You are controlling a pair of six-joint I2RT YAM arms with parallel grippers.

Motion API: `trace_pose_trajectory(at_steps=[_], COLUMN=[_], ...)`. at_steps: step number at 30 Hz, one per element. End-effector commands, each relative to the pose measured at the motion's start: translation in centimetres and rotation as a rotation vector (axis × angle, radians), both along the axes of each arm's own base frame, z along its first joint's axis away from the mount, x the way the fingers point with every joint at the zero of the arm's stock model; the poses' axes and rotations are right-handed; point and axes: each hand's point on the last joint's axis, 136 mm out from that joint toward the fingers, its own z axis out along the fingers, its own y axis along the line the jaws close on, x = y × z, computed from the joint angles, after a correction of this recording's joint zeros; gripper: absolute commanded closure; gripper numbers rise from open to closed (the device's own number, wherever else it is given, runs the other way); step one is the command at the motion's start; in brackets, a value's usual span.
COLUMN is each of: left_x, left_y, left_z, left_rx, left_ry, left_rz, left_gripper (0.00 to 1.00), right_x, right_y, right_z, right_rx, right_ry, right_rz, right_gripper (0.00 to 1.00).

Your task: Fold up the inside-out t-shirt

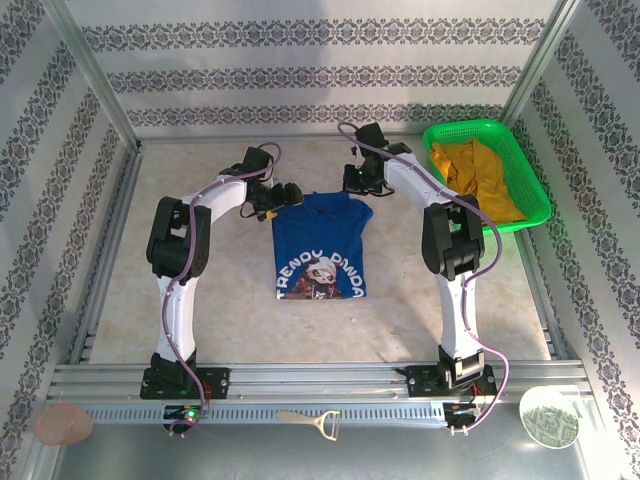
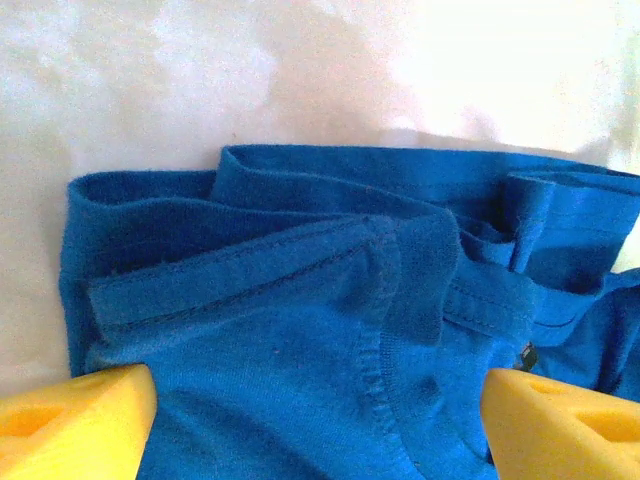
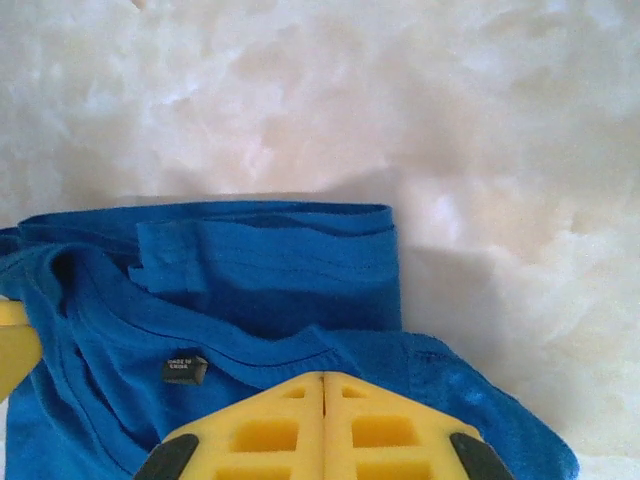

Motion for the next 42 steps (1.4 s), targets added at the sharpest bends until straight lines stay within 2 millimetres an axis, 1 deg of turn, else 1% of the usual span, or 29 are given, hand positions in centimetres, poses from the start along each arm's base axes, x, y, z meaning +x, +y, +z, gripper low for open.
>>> trace_pose_trajectory(at_steps=[1, 2, 4, 10, 14, 16, 18, 19, 20, 23, 24, 27, 32, 35, 38, 42], left_x=[-0.6, -0.6, -0.6, -0.6, -0.5, -0.5, -0.5, -0.5, -0.4, -0.5, -0.6, -0.6, -0.7, -0.8, -0.8, -0.9], left_y=[0.6, 0.6, 0.5, 0.6, 0.7, 0.7, 0.6, 0.6, 0.6, 0.6, 0.6, 0.6, 0.7, 0.8, 1.0, 1.2], left_z=[-1.7, -1.7, -1.7, -1.7, -1.8, -1.8, -1.8, -1.9, -1.8, -2.1, -2.2, -2.3, -2.4, -2.5, -2.5, -2.6], left_rx=[0.006, 0.005, 0.002, -0.002, -0.004, -0.004, -0.007, -0.006, -0.007, -0.005, -0.004, -0.005, -0.003, -0.002, 0.001, 0.001], left_ry=[0.035, 0.033, 0.034, 0.034, 0.035, 0.037, 0.037, 0.039, 0.037, 0.043, 0.045, 0.047, 0.049, 0.053, 0.052, 0.055], left_rz=[-0.017, -0.017, -0.017, -0.019, -0.021, -0.022, -0.024, -0.026, -0.028, -0.032, -0.031, -0.033, -0.035, -0.034, -0.032, -0.023], left_gripper=[0.15, 0.15, 0.15, 0.15, 0.15, 0.15, 0.15, 0.15, 0.15, 0.15, 0.15, 0.15, 0.15, 0.14, 0.15, 0.14], right_x=[0.0, -0.1, -0.5, -1.5, -1.4, -1.3, -1.2, -1.1, -1.1, -0.8, -0.7, -0.3, 0.7, 1.4, 2.0, 2.6], right_y=[-0.4, -0.7, -0.8, -0.4, -0.6, -0.8, -0.9, -1.0, -0.9, -0.9, -0.9, -0.8, -0.3, -0.4, -0.5, -1.5], right_z=[-0.8, -1.2, -2.0, -3.7, -4.1, -4.3, -4.4, -4.5, -4.5, -4.3, -4.1, -3.1, -0.4, 0.9, 1.3, 0.9], right_rx=[-0.071, -0.093, -0.123, -0.227, -0.283, -0.302, -0.313, -0.316, -0.318, -0.320, -0.321, -0.310, -0.264, -0.240, -0.225, -0.234], right_ry=[0.003, 0.009, 0.022, 0.033, 0.028, 0.028, 0.028, 0.029, 0.029, 0.023, 0.019, -0.002, -0.066, -0.102, -0.116, -0.117], right_rz=[0.004, 0.010, 0.031, 0.104, 0.118, 0.120, 0.122, 0.124, 0.125, 0.126, 0.126, 0.118, 0.079, 0.046, 0.018, -0.034], right_gripper=[0.55, 0.50, 0.48, 0.48, 0.49, 0.51, 0.56, 0.61, 0.68, 0.93, 1.00, 1.00, 1.00, 1.00, 1.00, 1.00])
